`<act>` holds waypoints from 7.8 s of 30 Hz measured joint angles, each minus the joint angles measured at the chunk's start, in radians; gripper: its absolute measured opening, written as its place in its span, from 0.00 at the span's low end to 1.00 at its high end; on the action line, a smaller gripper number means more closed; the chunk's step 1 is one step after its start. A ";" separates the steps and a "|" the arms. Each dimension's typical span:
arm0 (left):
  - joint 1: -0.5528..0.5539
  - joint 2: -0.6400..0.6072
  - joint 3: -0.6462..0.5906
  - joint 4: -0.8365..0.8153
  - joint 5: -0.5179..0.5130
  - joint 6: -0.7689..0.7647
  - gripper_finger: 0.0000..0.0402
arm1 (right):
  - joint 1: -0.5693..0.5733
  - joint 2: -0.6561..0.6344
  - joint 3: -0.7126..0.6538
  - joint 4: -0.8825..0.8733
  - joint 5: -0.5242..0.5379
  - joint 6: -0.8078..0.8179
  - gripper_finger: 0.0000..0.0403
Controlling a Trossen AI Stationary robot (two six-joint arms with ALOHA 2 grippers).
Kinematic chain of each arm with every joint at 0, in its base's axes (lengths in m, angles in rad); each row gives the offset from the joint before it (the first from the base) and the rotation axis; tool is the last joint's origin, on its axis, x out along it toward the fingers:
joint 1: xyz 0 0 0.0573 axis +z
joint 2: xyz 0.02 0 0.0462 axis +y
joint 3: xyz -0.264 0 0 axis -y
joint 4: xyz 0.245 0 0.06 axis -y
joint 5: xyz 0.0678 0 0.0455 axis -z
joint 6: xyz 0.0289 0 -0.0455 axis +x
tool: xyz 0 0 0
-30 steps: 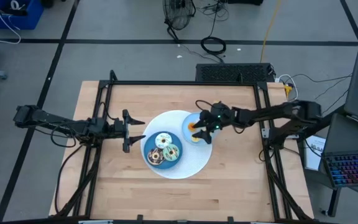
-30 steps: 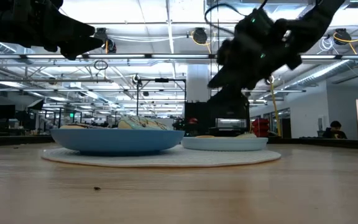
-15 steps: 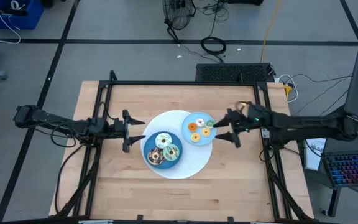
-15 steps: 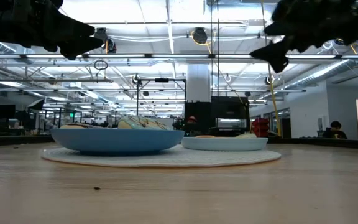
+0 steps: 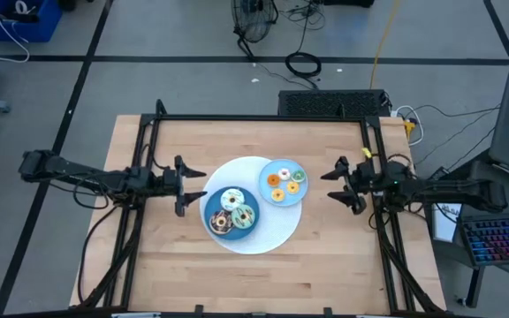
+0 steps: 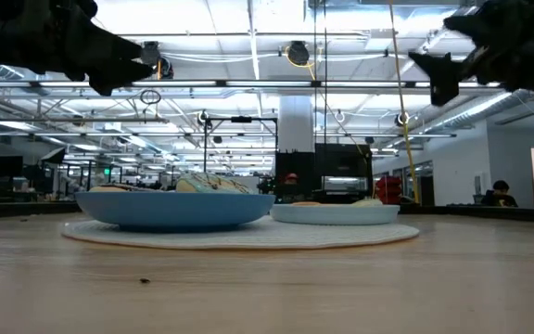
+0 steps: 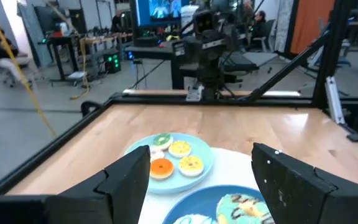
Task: Pick & Place donuts
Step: Return to Home Position
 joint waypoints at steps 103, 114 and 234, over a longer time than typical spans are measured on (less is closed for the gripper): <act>0.179 -0.526 -0.174 -0.286 0.236 -0.090 0.68 | -0.053 -0.289 -0.005 -0.486 0.264 -0.125 0.67; 0.179 -0.526 -0.174 -0.286 0.236 -0.090 0.70 | -0.053 -0.289 -0.005 -0.486 0.264 -0.125 0.67; 0.179 -0.526 -0.173 -0.286 0.236 -0.090 0.70 | -0.053 -0.289 -0.005 -0.486 0.264 -0.124 0.67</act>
